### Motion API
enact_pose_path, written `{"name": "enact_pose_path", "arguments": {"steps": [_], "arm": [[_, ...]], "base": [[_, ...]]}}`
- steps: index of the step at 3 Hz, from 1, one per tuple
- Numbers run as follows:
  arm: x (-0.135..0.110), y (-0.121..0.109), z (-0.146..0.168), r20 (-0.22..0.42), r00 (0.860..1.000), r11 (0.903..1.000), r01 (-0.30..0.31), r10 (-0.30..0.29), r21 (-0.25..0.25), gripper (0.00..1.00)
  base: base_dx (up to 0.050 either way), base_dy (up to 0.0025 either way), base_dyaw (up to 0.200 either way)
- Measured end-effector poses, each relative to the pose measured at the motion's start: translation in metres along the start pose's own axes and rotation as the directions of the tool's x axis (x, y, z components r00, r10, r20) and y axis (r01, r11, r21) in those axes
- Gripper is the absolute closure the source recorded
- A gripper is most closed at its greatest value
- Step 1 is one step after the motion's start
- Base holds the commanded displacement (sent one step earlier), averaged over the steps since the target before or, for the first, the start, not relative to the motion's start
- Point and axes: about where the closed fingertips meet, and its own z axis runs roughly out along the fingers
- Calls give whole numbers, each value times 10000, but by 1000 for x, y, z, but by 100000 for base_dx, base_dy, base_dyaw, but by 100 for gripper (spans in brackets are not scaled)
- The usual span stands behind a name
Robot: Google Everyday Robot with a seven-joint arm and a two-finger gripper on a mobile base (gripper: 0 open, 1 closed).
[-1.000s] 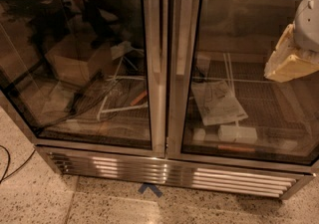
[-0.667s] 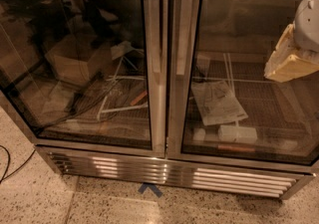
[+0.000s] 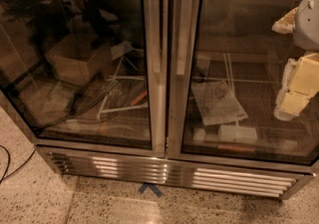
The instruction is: Place blue chip bag into bottom drawer
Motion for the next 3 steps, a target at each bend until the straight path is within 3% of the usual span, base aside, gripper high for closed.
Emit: {"name": "enact_pose_path", "arguments": {"steps": [1, 3], "arm": [[0, 0, 0, 0, 10000, 10000, 0, 0, 0, 0], [0, 0, 0, 1, 10000, 10000, 0, 0, 2, 34]], "base": [[0, 0, 0], [0, 0, 0]]}}
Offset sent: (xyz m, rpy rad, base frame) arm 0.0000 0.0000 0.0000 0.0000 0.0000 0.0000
